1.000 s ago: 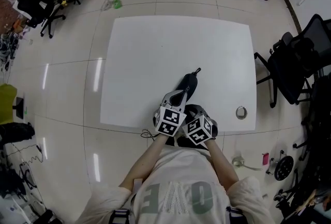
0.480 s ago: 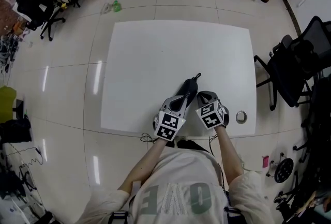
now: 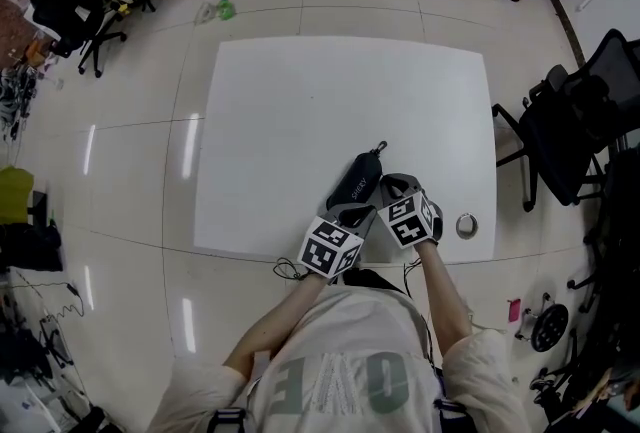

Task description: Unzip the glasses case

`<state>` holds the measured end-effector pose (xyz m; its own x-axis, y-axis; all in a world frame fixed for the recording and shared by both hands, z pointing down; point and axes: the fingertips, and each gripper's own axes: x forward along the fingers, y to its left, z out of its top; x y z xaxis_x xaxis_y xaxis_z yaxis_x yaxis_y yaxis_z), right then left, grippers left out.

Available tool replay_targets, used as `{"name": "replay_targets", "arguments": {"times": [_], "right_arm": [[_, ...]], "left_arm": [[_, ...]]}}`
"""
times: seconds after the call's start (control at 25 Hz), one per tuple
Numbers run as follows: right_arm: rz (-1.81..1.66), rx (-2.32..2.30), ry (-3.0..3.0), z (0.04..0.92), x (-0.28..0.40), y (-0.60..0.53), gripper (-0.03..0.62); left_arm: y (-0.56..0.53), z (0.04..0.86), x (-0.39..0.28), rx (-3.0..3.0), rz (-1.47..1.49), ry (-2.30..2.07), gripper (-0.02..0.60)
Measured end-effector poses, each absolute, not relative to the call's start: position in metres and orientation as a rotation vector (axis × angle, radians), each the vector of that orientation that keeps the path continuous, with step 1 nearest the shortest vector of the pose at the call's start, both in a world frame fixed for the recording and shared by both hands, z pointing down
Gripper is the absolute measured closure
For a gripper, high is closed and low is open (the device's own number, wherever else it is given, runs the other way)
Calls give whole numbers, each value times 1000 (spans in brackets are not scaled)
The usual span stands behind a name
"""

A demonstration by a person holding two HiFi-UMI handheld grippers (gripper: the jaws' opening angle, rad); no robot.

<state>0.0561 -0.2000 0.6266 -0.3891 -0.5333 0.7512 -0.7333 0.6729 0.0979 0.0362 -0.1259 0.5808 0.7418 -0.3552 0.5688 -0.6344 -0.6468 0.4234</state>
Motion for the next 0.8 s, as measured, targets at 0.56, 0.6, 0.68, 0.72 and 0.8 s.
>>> {"name": "replay_targets", "arguments": {"times": [0.56,0.6,0.68,0.72,0.8], "right_arm": [[292,794,-2169,623,0,-114,594],[298,796,-2172,623,-5,-112,594],[310,805,-2179,622,-11,-111,594],[316,810,-2180,621,-14,-111,594],[323,816,-2181,621,-18,-110,594]], "left_arm": [[-181,568,-24,2376,696,-1037,589],[-181,562,-17,2394,670,-1033,589],[-182,561,-3,2427,677,-1018,589],[-183,566,1,2437,714,-1019,589],[-186,578,-1,2435,775,-1041,589]]}}
